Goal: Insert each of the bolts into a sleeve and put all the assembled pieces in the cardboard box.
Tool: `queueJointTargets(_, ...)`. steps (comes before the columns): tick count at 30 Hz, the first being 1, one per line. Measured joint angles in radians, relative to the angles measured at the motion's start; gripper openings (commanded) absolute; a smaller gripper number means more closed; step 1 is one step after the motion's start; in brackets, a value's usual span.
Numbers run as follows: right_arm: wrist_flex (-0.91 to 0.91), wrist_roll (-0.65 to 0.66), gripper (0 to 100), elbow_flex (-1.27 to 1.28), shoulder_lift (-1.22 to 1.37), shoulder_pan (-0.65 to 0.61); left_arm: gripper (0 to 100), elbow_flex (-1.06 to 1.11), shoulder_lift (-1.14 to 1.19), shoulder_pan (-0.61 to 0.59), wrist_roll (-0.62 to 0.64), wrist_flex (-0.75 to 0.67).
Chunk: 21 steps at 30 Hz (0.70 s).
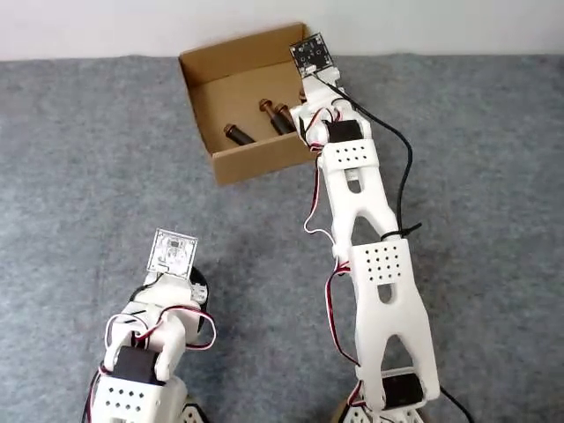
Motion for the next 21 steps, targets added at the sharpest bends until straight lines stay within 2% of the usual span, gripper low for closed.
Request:
queueJointTargets(2,0.029,0.0,18.0,-0.009,0.0,0.0,0,0.0,0.0,0.0,0.0,0.0)
queueJointTargets(4,0.048,0.0,18.0,-0.011,0.0,0.0,0,0.0,0.0,0.0,0.0,0.0)
queueJointTargets(12,0.069,-0.002,0.6,-0.087,0.002,0.005,0,0.0,-0.002,0.0,0.0,0.0)
queueJointTargets(14,0.08,-0.002,1.8,-0.129,0.002,0.008,0,0.0,-0.002,0.0,0.0,0.0)
queueJointTargets(21,0.373,-0.002,0.9,-0.341,0.0,0.005,0,0.0,-0.002,0.0,0.0,0.0)
